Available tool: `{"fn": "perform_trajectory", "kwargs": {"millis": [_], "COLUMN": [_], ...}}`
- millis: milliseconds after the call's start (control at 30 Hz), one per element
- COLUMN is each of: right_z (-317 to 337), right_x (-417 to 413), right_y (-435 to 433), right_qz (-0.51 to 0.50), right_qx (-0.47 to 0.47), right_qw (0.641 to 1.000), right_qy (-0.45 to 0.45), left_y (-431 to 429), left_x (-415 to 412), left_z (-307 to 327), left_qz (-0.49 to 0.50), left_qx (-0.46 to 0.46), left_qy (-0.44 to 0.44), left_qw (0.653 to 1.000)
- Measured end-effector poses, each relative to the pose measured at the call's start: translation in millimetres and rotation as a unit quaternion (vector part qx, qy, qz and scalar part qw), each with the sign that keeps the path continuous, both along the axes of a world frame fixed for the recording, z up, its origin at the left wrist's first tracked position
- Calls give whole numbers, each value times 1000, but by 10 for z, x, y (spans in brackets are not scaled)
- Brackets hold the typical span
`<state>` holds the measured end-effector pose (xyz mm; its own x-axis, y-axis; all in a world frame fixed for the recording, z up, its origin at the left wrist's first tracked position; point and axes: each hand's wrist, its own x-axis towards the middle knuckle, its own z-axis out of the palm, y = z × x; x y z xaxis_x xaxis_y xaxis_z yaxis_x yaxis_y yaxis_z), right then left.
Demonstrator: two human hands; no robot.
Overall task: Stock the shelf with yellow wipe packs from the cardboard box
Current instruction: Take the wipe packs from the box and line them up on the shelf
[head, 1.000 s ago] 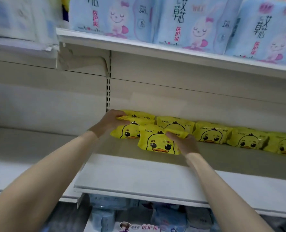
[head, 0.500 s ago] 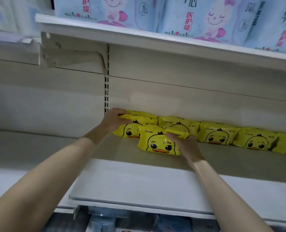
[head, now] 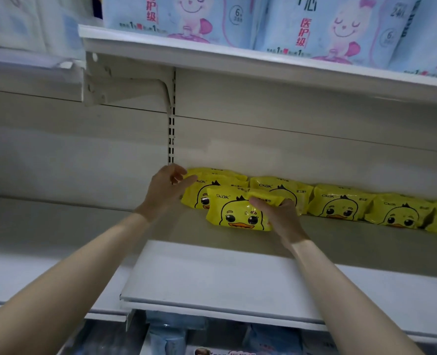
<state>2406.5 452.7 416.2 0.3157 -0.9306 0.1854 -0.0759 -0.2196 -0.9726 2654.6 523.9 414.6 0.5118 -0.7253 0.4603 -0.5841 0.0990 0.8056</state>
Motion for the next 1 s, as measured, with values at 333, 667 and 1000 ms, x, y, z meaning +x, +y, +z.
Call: {"fn": "perform_trajectory", "kwargs": {"millis": [333, 667, 1000], "right_z": [27, 35, -71], "right_x": [447, 430, 437], "right_y": [113, 9, -125], "right_qz": [42, 83, 44], "right_qx": [17, -17, -3], "right_qw": [999, 993, 997], "right_qy": [14, 76, 63], "left_y": [200, 132, 52], "left_x": [-78, -116, -80], "left_z": [-140, -169, -133], "left_qz": [-153, -60, -8], "left_qx": [112, 85, 108], "left_qy": [94, 91, 32], "left_qw": [977, 990, 994]}}
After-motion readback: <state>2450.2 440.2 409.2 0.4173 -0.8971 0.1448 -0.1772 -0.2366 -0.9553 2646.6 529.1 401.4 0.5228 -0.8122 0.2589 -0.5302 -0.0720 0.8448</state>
